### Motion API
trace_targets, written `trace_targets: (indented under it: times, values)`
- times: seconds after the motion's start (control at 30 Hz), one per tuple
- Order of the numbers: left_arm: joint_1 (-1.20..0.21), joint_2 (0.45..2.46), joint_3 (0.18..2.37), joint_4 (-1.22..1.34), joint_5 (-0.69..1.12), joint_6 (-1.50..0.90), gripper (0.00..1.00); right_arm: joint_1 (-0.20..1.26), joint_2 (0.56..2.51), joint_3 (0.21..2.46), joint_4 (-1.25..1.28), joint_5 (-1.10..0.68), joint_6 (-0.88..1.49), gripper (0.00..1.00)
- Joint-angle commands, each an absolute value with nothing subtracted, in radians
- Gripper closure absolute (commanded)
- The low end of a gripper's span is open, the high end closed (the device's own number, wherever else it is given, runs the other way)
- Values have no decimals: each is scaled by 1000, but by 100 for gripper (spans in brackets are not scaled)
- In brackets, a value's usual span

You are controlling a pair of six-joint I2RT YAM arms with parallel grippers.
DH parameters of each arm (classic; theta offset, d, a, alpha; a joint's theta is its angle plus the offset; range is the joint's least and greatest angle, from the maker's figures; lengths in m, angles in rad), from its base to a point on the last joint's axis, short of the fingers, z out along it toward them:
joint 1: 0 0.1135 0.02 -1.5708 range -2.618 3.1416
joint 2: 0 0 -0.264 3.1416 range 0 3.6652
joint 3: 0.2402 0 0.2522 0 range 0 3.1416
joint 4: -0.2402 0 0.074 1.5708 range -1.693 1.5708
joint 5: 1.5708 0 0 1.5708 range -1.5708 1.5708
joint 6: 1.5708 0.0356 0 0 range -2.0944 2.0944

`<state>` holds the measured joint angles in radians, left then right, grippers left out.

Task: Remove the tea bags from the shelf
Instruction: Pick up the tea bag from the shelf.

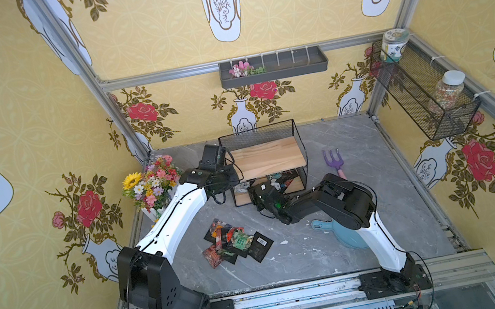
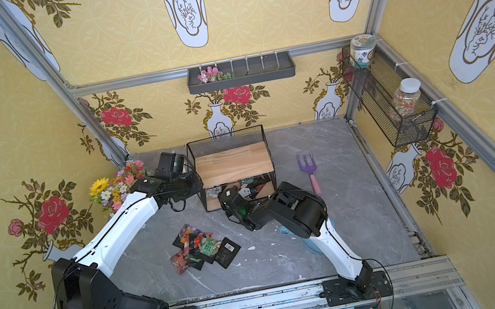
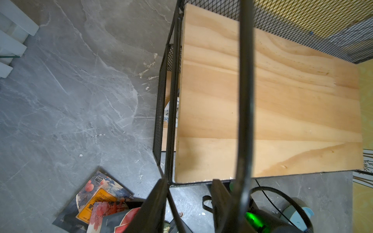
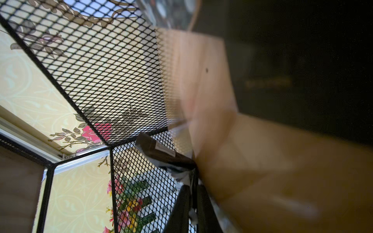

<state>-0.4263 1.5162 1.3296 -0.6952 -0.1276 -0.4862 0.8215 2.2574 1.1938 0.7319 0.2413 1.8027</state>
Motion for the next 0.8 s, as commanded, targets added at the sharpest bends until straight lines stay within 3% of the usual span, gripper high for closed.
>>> trace_targets:
  times: [0.0,0.13,0.57,0.77]
  values:
    - [-428,1519,1328,-688,-95,-478,59,823,2243,1191,679,245,1819,93]
    - [-430,1521,1330,-690,-97,-475,58,828,2194,1169,680,253,1819,100]
    - [-429,1527,1333,-684,-97,-476,58,867,1977,1014,613,211,1822,100]
    - [-430,1531,1339,-684,-95,-476,59,860,1801,907,406,51,1755,100]
